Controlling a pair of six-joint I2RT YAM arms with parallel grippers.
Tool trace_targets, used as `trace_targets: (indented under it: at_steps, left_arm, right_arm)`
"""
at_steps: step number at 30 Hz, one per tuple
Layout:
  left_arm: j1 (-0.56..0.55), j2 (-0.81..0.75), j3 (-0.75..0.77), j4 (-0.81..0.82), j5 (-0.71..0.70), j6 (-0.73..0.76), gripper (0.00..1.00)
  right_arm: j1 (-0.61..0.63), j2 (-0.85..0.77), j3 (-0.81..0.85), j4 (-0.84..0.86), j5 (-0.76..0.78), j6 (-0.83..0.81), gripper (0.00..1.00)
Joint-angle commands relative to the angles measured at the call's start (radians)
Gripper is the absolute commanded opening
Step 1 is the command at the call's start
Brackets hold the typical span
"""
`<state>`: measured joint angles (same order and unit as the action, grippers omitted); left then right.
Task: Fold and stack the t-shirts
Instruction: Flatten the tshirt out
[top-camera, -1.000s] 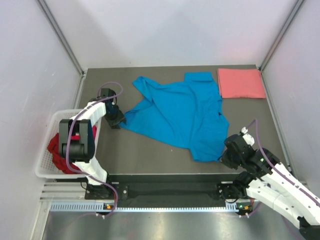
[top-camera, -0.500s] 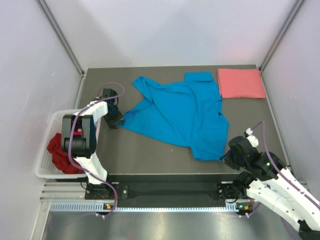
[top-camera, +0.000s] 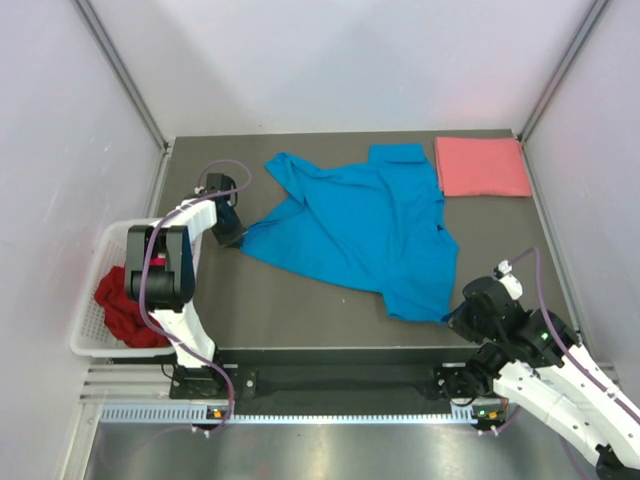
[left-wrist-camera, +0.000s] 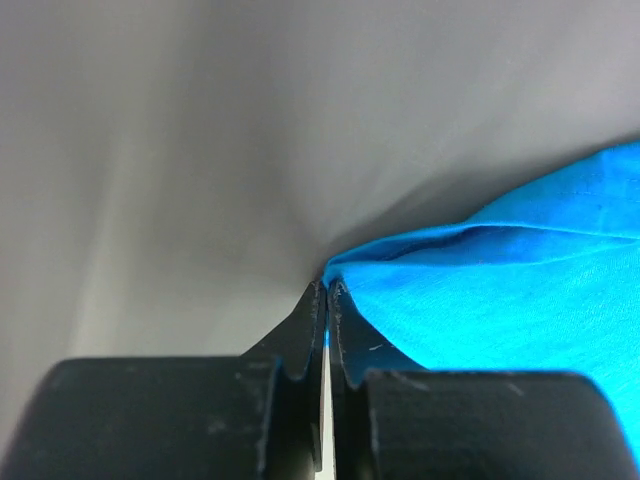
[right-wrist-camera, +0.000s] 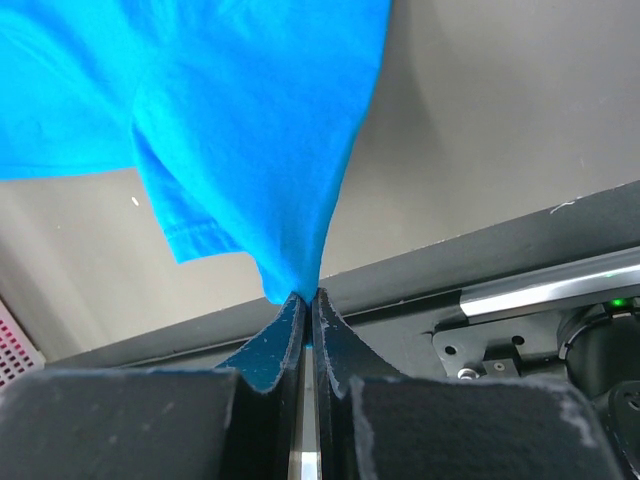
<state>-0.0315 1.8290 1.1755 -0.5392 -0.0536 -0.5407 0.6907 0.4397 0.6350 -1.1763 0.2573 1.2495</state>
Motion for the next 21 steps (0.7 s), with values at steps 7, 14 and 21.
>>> trace_targets:
  at_steps: [7,14,21]
  left_arm:
    - [-0.013,-0.098,-0.043,0.009,0.029,0.007,0.00]
    - [-0.018,-0.365,0.036,-0.111,0.090,-0.010,0.00]
    - [-0.019,-0.533,0.326,-0.267,0.066,-0.027,0.00]
  right_arm:
    - [-0.008,0.028,0.113,-0.100,0.106,-0.062,0.00]
    - [-0.010,0.230,0.479,-0.106,0.308,-0.289,0.00]
    - [-0.137,0.578,1.088,-0.069,0.370,-0.672,0.00]
